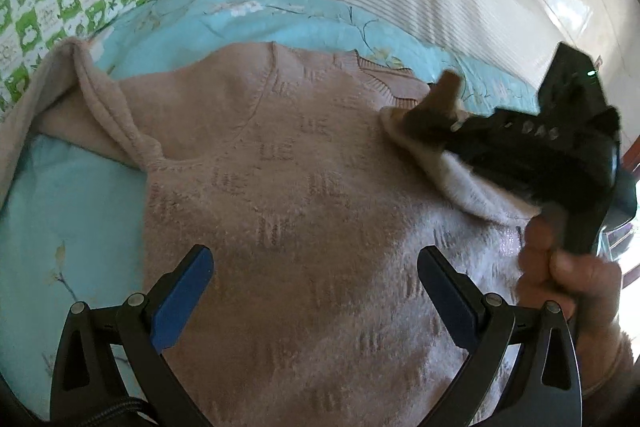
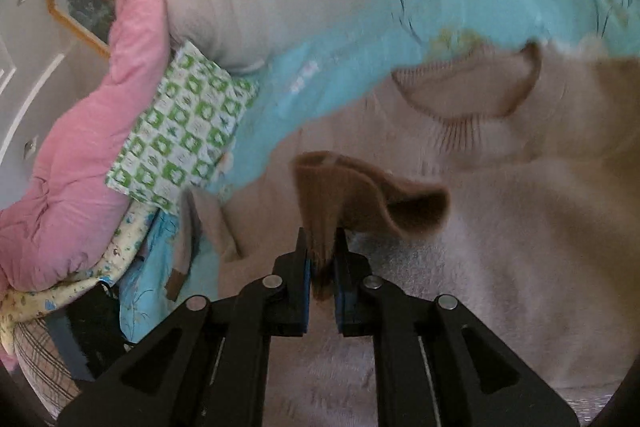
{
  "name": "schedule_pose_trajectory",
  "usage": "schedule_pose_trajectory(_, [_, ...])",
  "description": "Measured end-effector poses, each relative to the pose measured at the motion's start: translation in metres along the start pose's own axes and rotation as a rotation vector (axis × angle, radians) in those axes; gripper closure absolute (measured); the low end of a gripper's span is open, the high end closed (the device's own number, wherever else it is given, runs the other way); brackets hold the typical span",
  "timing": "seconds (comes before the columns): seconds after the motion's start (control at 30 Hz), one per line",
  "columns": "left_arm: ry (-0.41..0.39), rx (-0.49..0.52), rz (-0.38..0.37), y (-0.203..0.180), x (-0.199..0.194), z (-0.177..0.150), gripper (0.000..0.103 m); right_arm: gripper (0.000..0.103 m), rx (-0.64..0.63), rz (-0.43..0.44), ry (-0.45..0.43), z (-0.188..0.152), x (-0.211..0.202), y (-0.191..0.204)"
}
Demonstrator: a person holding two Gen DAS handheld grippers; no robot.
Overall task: Fold small clothes
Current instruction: 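Carry the cuff across the body with the right tool while the left tool grasps the other cuff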
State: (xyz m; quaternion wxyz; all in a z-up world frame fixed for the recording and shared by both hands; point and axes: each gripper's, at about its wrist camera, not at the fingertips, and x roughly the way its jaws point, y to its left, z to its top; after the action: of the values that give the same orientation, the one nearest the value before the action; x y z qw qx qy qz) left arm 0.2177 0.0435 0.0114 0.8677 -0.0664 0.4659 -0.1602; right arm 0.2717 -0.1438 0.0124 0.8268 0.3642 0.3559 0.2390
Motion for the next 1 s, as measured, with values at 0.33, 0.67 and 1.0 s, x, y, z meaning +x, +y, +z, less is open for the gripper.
schedule_pose_trajectory(0.33, [0.067,0.021,-0.06,-0.023,0.055,0.038,0.001,0.053,0.103,0.023,-0.11,-0.017,-0.069,-0.027])
schedule_pose_trajectory(0.67, [0.033,0.096,-0.002,-0.05,0.093,0.066,0.069,0.052,0.176,-0.109,-0.296,-0.06,-0.167,-0.059])
schedule_pose_trajectory(1.0, [-0.033,-0.065,-0.045,0.019,0.067,0.057,0.095,0.049,0.213,-0.345,-0.391,-0.045,-0.219,-0.108])
